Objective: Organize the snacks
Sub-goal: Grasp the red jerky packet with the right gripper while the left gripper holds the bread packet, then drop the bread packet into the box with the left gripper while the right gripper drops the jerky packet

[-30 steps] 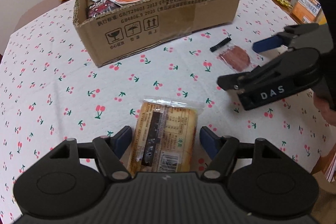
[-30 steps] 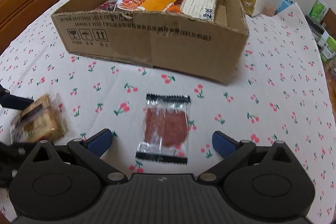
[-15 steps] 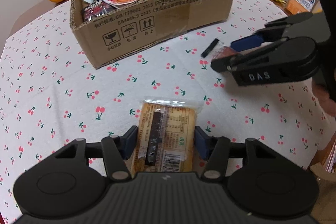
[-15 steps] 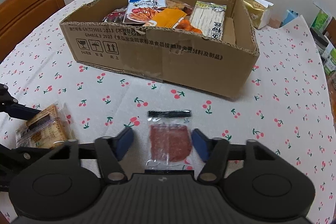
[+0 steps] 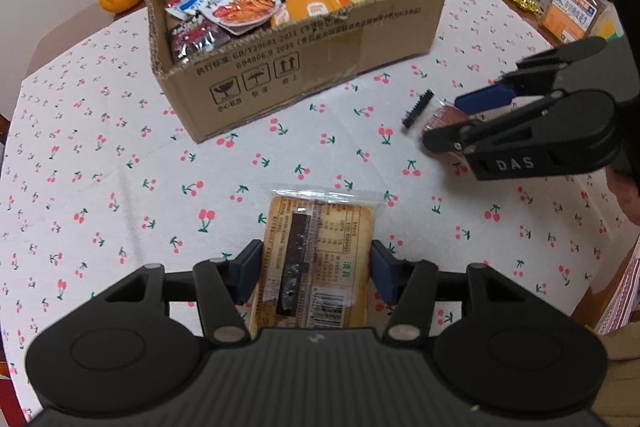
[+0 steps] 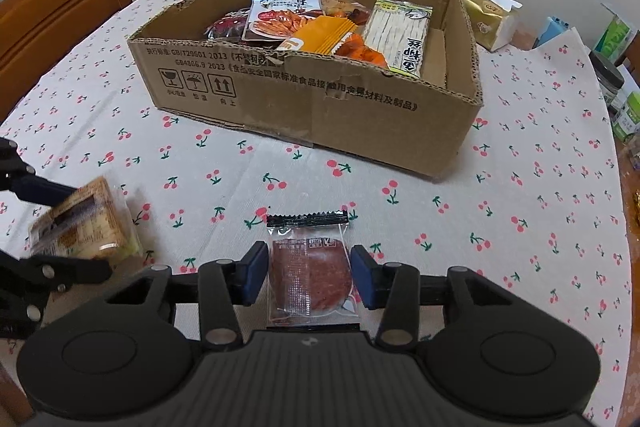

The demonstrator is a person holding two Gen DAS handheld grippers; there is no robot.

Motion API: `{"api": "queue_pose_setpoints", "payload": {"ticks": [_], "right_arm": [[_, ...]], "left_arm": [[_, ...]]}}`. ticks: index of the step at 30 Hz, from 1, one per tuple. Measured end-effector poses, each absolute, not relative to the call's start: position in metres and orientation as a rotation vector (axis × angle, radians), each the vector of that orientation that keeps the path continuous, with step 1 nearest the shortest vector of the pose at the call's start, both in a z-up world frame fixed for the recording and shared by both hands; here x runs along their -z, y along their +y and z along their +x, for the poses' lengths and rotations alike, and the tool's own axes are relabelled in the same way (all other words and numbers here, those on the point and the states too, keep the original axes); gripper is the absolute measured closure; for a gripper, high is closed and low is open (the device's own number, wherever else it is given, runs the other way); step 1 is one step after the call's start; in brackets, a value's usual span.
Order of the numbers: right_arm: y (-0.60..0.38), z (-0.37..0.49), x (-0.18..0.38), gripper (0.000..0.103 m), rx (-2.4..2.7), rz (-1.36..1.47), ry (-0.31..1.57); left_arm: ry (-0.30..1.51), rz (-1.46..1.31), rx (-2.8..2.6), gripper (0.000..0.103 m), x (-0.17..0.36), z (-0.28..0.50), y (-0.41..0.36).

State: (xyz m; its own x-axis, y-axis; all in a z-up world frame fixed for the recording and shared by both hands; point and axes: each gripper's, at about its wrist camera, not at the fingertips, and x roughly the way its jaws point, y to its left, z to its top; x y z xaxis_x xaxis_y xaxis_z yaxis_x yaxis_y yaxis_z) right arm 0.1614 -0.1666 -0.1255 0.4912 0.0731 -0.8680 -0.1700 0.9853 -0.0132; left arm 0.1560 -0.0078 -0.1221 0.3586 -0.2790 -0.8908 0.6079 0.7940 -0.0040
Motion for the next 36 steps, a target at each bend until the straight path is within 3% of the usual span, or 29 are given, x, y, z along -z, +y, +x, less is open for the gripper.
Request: {"api": "queue_pose_setpoints", "payload": {"ticks": [8,20,30,31,34,36], "right_arm": [[-0.170,0.157,0.098,0.052,-0.162,-0.105,1.025],[-0.189,0.194,0.031,0.052,-0.157,-0.144,0.846],[-0.195,0.265,0.044,0.050,-0.133,-0.136,0.803],[-0.194,0.269,0.047,0.046,-0.133,-0.143,0.805],[-0.193,0.268,0.052,0.020,-0.120,-0.161,0.805],[-0.194,0.260,0.053,0.014,-0.131,-0.138,0.811]], "left_arm": [[1.047,0.308,0.568,0.047,0.101,0.156,0.000],[0.992,0.265,0.503,0.047,0.069,0.159,0.011],[0.952,0.239,0.452,0.047,0.051,0.172,0.009],[0.951,0.236,0.444,0.047,0.050,0.175,0.008],[0.945,0.237,0.435,0.047,0.047,0.184,0.005],[0.941,0.240,0.436,0.047,0.046,0.191,0.002]]}}
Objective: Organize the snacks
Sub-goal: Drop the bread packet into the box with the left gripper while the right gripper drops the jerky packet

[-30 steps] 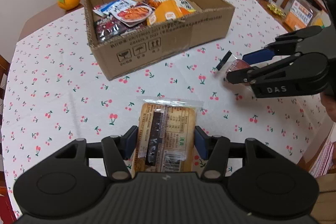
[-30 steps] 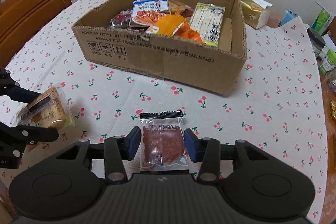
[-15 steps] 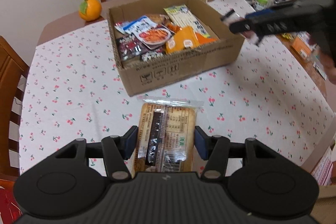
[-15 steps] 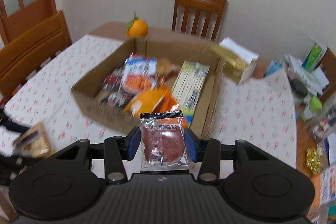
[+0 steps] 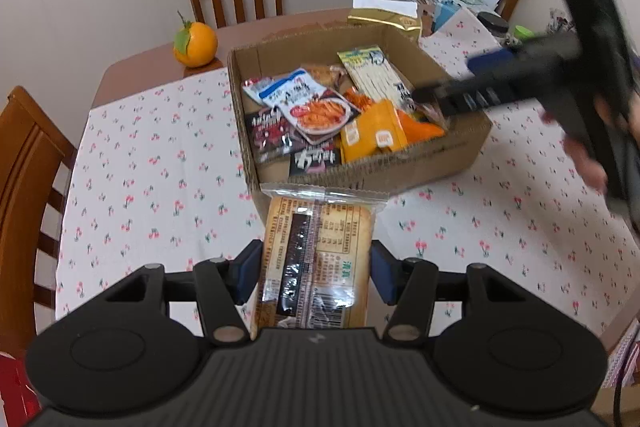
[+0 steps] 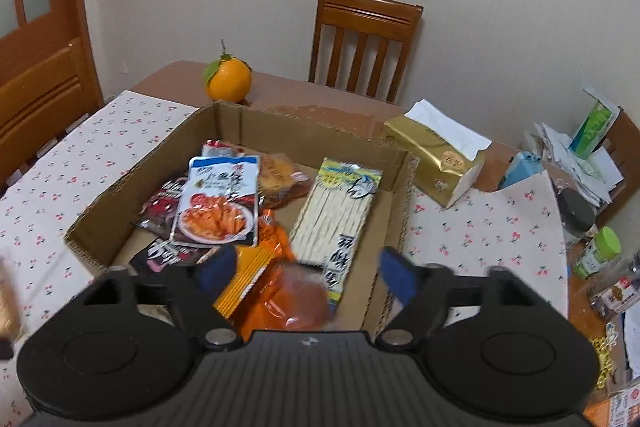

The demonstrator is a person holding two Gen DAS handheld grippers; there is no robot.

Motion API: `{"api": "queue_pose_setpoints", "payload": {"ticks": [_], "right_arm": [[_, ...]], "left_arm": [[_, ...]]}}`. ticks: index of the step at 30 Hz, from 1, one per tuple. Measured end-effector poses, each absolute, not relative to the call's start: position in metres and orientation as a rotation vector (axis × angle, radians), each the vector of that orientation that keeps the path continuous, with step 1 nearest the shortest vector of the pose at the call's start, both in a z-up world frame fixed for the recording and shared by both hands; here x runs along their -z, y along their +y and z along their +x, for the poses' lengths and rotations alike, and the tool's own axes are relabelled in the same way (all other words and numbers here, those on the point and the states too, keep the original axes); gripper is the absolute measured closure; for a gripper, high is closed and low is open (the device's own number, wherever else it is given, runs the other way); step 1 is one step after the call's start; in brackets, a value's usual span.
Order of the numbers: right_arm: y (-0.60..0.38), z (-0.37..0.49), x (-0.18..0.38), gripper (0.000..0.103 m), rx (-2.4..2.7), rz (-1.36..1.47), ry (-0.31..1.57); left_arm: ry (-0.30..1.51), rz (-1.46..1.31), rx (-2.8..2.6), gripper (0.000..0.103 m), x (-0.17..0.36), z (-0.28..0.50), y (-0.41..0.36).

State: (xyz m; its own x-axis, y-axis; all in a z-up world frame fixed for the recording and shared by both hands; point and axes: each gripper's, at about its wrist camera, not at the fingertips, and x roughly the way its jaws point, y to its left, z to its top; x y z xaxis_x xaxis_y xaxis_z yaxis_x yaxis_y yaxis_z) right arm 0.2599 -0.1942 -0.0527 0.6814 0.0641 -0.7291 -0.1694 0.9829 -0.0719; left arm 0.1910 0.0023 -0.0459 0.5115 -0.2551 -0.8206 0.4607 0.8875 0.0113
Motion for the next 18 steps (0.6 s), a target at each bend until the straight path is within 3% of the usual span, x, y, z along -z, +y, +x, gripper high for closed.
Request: {"api": "queue_pose_setpoints", "payload": {"ticks": [5,18], "right_arm": [[-0.194,0.231,0.055,0.002,-0.136,-0.090,0.851],[-0.194,0.178,0.058,0.002,-0.118,-0.074,0.909]], "left_arm": [[0.931,0.252,0.447,0.047,0.039,0.215,-0.009],[0.868,0.245,0.521,0.047,0.030,0.302,-0.080]]}}
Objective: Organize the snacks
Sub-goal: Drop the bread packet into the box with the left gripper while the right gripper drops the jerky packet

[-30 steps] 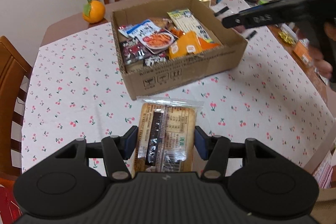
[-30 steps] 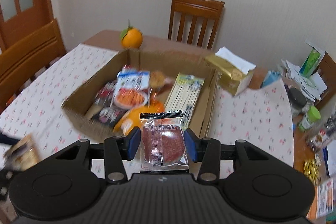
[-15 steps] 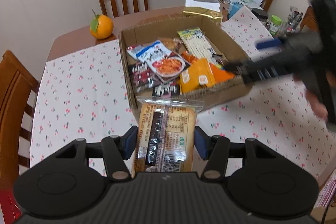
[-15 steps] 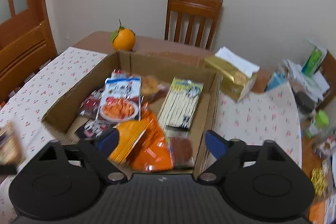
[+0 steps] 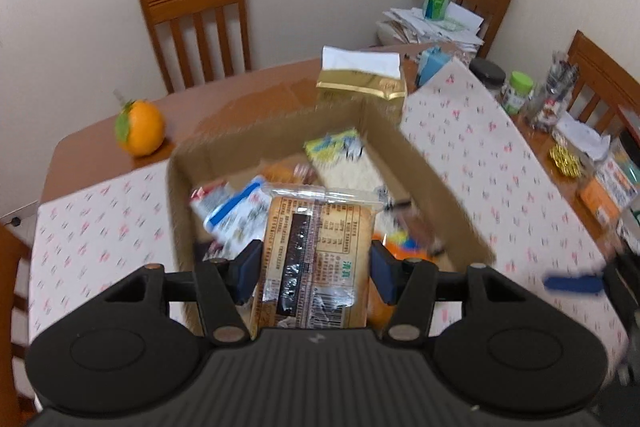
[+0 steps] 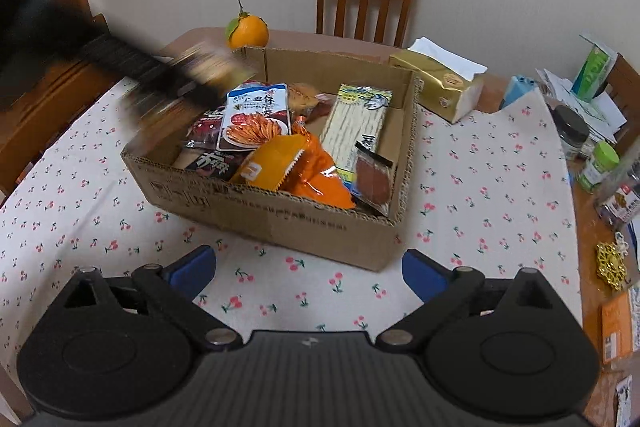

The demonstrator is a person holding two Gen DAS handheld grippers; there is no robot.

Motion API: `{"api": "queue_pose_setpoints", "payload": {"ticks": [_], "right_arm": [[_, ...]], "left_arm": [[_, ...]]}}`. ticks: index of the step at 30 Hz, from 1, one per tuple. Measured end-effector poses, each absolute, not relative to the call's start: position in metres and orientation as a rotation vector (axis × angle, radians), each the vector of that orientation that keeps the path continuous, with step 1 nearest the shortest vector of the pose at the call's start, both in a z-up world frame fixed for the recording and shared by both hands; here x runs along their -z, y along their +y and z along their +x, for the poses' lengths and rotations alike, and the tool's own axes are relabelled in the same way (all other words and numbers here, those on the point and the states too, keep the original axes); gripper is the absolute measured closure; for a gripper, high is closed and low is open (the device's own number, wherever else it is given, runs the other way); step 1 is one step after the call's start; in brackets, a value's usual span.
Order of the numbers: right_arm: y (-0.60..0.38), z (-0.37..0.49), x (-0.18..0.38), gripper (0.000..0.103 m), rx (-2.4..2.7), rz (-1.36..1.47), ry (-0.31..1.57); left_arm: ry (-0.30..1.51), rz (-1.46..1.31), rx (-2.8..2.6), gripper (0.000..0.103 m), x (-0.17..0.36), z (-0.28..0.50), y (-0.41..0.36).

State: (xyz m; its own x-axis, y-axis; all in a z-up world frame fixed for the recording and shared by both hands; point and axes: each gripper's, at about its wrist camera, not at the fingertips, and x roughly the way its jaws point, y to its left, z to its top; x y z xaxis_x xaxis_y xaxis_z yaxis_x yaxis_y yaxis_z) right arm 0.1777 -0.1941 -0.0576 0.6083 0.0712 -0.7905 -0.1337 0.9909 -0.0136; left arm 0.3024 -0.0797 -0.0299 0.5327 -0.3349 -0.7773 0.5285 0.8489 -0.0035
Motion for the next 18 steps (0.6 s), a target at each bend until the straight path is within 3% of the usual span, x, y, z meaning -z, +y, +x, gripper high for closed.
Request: {"api": "queue_pose_setpoints", "payload": {"ticks": [6,7,9,18], "right_arm": [[-0.207,0.172,0.054,0.002,-0.075,-0.055,0.902],[-0.208,0.171,0.054,0.002,-0.070,-0.052,0.904],[-0.210,0.170,0.053,0.002,-0.060,-0.056,0.908],[-0.213,0.179,0.046,0.002,-0.036,-0.042,0.921]], "left_arm": [[0.853,0.218,0.482,0.046,0.043,0.340,-0.107],[0.842,0.208,0.472,0.043,0.044,0.343,-0.109],[0.810,0.188,0.465,0.016,0.042,0.346,-0.110],[0.667,0.174,0.413,0.004,0.014,0.314,-0.082]]}}
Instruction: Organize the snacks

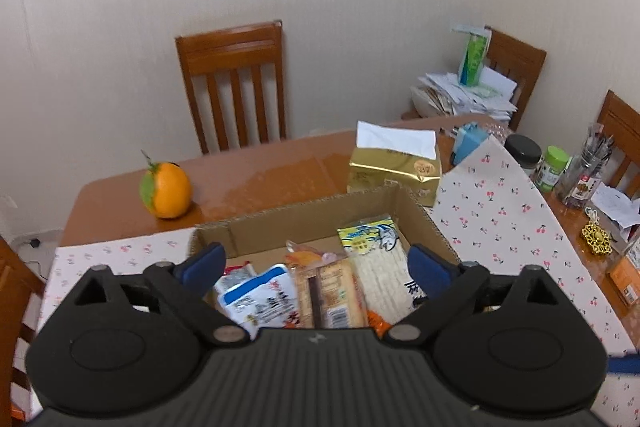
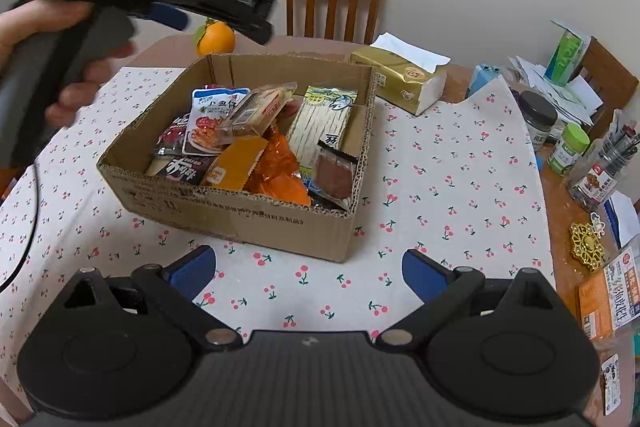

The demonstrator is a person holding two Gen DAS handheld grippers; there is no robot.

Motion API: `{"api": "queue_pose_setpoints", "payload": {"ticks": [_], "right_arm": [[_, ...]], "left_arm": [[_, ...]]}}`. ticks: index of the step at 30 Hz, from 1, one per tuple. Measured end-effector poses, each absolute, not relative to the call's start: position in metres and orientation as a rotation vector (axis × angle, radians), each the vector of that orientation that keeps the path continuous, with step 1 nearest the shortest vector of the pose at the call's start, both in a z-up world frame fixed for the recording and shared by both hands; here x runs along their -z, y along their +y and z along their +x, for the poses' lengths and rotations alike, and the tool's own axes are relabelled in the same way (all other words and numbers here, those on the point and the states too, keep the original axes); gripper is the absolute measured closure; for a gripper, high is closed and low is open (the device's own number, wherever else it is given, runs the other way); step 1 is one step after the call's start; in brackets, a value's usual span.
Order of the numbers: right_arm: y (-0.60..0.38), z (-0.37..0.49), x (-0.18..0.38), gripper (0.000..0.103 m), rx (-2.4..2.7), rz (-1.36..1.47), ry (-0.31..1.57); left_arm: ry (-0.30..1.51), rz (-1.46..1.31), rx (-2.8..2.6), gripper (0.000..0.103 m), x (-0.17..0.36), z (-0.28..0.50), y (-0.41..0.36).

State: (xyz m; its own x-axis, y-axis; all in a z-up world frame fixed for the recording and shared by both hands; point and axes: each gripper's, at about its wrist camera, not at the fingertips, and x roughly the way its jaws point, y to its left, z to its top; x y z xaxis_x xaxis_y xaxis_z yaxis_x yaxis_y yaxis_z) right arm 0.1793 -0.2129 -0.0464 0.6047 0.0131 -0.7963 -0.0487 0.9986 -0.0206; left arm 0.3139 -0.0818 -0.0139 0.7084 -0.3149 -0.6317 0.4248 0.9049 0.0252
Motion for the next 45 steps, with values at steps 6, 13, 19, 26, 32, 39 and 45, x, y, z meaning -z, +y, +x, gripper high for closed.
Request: {"api": "queue_pose_setpoints", "payload": {"ticks": [6,13,19,26,32,39,45], "right_arm": [[-0.212,0.193,0.036,0.001,0.032,-0.023,0.969],[-0.203,0.196,0.022,0.000,0.126,-0.008,1.006],[-0.191,0.185,-0.006,0.000,0.163,0.009,0.974],[-0.176,0.171,-0.035,0.000,0.178,-0.018,0.903],[-0.173,0.167,-0.042,0.000,0.174,-0.013,0.887],[-0.174,0.166,-0.042,0.000,0.182,-0.005,0.886],[-0.174,0.165,-0.042,0.000,0.178,0.000,0.889]], "left_arm": [[0.600,0.201,0.346,0.001,0.011,0.264,-0.049],[0.706,0.166,0.255,0.001,0.014,0.213,-0.027],[0.810,0.126,0.195,0.001,0.002,0.196,-0.020],[0.793,0.072,0.162,0.001,-0.016,0.186,-0.009],[0.798,0.067,0.149,0.001,-0.020,0.185,-0.008],[0.803,0.065,0.150,0.001,-0.022,0.185,-0.010],[0.811,0.064,0.135,0.001,-0.021,0.186,-0.009]]}}
